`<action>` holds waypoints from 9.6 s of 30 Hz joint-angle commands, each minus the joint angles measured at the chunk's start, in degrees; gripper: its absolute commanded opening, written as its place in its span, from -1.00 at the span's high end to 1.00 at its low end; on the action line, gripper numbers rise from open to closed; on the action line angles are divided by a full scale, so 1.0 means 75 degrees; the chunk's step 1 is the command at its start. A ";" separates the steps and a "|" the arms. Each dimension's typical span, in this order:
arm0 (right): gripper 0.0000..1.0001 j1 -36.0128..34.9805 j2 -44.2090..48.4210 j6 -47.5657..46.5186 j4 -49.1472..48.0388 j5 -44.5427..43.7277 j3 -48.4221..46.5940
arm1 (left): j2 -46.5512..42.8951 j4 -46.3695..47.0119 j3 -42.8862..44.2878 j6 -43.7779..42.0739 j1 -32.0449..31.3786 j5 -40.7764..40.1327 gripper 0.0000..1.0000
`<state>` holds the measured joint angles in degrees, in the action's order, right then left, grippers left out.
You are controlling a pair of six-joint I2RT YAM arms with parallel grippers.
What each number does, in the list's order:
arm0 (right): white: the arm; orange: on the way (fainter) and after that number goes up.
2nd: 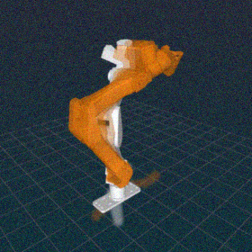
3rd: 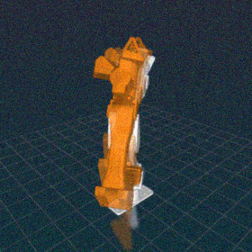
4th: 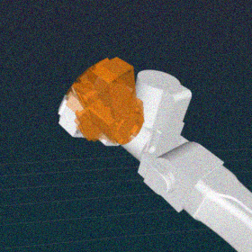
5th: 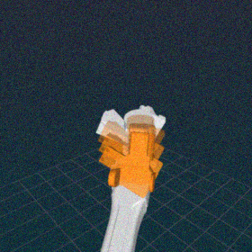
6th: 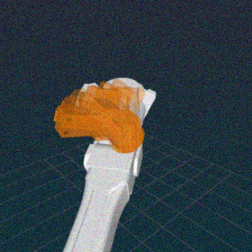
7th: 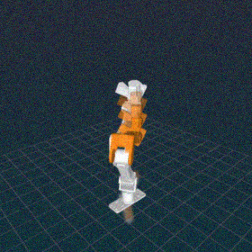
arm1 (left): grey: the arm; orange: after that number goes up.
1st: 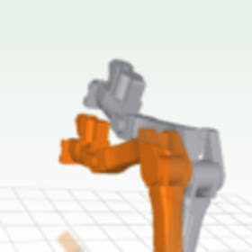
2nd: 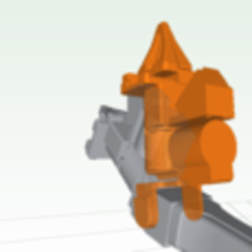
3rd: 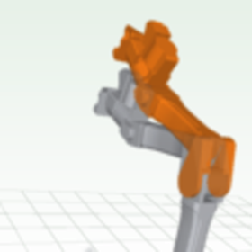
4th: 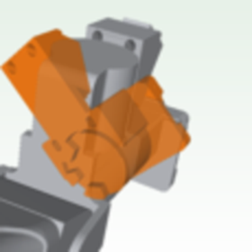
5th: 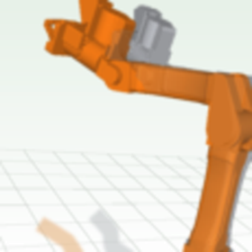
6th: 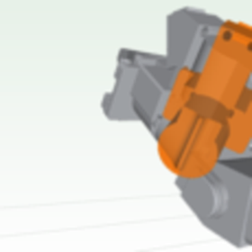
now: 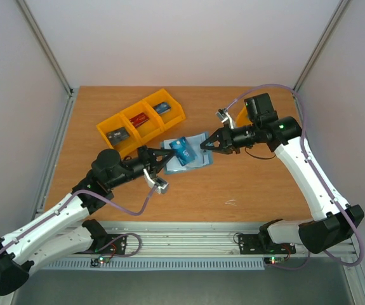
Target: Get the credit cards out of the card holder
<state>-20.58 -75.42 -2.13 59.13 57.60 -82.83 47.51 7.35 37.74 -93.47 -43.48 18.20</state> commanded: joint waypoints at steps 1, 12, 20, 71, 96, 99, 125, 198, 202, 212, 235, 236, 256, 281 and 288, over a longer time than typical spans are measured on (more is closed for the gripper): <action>0.98 -0.0147 0.0019 0.0180 -0.0547 0.0720 0.0005 | 0.0192 0.0846 0.0051 -0.0065 0.0006 0.0466 1.00; 0.98 -0.0198 0.0153 0.0272 -0.0861 0.0948 0.0157 | 0.0293 0.1034 0.0161 -0.0123 0.0003 0.0348 0.50; 0.98 -0.0221 0.0194 0.0581 -0.1034 0.1088 0.0212 | 0.0540 0.1292 0.0326 -0.0207 0.0001 0.0441 0.60; 0.98 0.2611 -0.2454 -0.2203 0.1611 -0.0682 -0.0665 | 1.0994 -0.6327 1.1560 0.6923 0.2195 -0.5662 0.99; 0.97 0.2638 -0.2987 -0.2312 0.1748 -0.0417 -0.1039 | 1.2713 -0.5769 1.2390 0.6731 0.2492 -0.5440 1.00; 0.98 0.2632 -0.2987 -0.2329 0.1760 -0.0415 -0.1045 | 1.2838 -0.5617 1.2394 0.6576 0.2493 -0.5655 1.00; 0.98 0.2638 -0.3043 -0.2423 0.1856 -0.0380 -0.1202 | 1.3028 -0.6456 1.2621 0.6310 0.2692 -0.5453 0.99; 0.98 -0.1168 0.1317 -0.1501 -0.2250 -0.2034 0.0115 | 0.2231 -0.6520 0.5498 1.3229 0.2216 0.4060 -0.99; 0.98 -0.1820 0.1594 -0.1241 -0.2645 -0.2303 0.0212 | 0.1535 -0.5466 0.4377 1.3570 0.2202 0.4098 -0.99; 0.98 -0.2063 0.2324 -0.0586 -0.3389 -0.1470 0.0934 | 0.0438 -0.0258 0.1920 1.5795 0.2106 0.5618 -0.56; 0.36 -0.2488 0.1456 -0.0871 -0.3577 -0.2552 0.0934 | 0.0579 0.0878 0.1727 1.5740 0.1919 0.6196 0.99; 0.29 -0.2618 0.1394 -0.0975 -0.3603 -0.2528 0.0890 | 0.0579 0.0882 0.1720 1.5728 0.1919 0.6198 0.99; -0.53 -0.3150 0.1062 -0.1213 -0.4051 -0.0806 0.0632 | 0.0440 0.1023 0.1485 1.5680 0.2127 0.5941 1.00; -0.97 -0.3140 0.2253 -0.2956 -0.2028 -0.2372 -0.0006 | 0.0214 0.0821 0.2374 1.4069 0.2271 0.7412 1.00; -0.97 -0.3139 0.2385 -0.2984 -0.1861 -0.2697 -0.0328 | 0.0238 0.0740 0.2387 1.4069 0.2271 0.7349 0.99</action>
<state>-43.72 -57.95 -23.07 44.07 38.72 -82.83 50.11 11.11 53.87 13.19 -26.68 72.88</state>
